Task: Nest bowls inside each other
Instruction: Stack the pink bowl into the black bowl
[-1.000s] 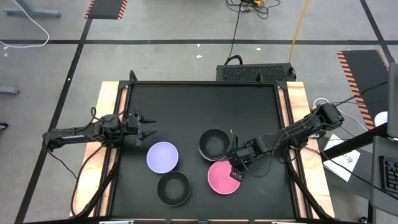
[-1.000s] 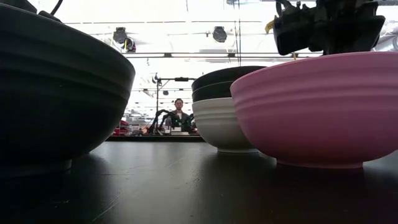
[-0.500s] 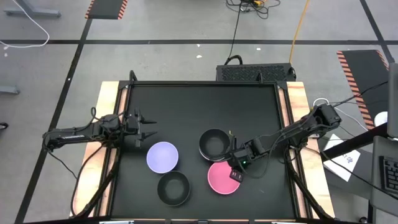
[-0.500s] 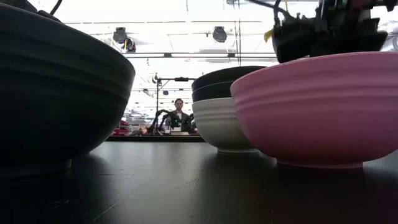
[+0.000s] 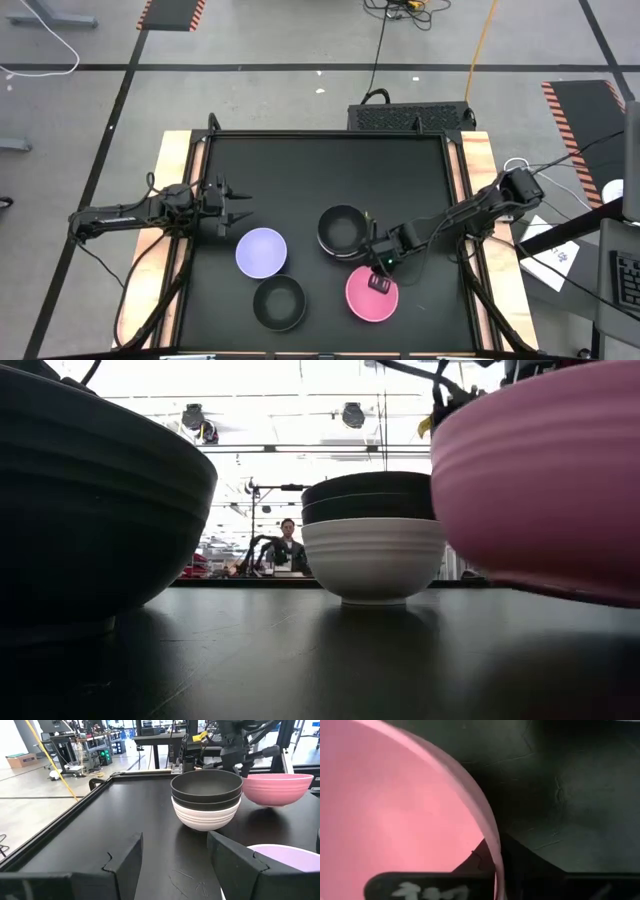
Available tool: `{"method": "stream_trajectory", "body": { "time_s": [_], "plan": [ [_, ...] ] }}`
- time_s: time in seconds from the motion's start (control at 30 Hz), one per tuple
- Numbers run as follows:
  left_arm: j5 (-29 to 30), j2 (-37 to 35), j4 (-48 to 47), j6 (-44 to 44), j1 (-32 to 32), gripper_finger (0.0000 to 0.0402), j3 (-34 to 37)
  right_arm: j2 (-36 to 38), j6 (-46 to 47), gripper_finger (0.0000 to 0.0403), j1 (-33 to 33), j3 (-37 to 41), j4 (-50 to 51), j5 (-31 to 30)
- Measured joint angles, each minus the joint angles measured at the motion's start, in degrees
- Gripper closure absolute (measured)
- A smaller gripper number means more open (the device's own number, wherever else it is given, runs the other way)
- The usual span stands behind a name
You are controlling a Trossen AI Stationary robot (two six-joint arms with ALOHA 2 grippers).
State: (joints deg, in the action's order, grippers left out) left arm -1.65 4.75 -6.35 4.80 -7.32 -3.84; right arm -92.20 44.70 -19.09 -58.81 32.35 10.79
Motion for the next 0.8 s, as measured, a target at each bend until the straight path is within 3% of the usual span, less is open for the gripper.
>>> {"method": "stream_trajectory", "body": {
  "time_s": [0.3,0.6,0.8],
  "plan": [
    [0.0,0.0,-0.4,0.0,0.0,0.0176,0.0,4.4,-0.4,0.0401,1.0,-1.2,0.5,0.0],
    [0.0,0.0,-0.5,0.0,0.0,0.0176,0.0,9.3,-9.7,0.0402,6.6,-12.0,5.9,-0.5],
    [0.0,0.0,-1.2,0.5,0.0,0.0176,0.0,9.3,-14.0,0.0402,8.9,-18.6,15.7,-5.0]
  ]
}}
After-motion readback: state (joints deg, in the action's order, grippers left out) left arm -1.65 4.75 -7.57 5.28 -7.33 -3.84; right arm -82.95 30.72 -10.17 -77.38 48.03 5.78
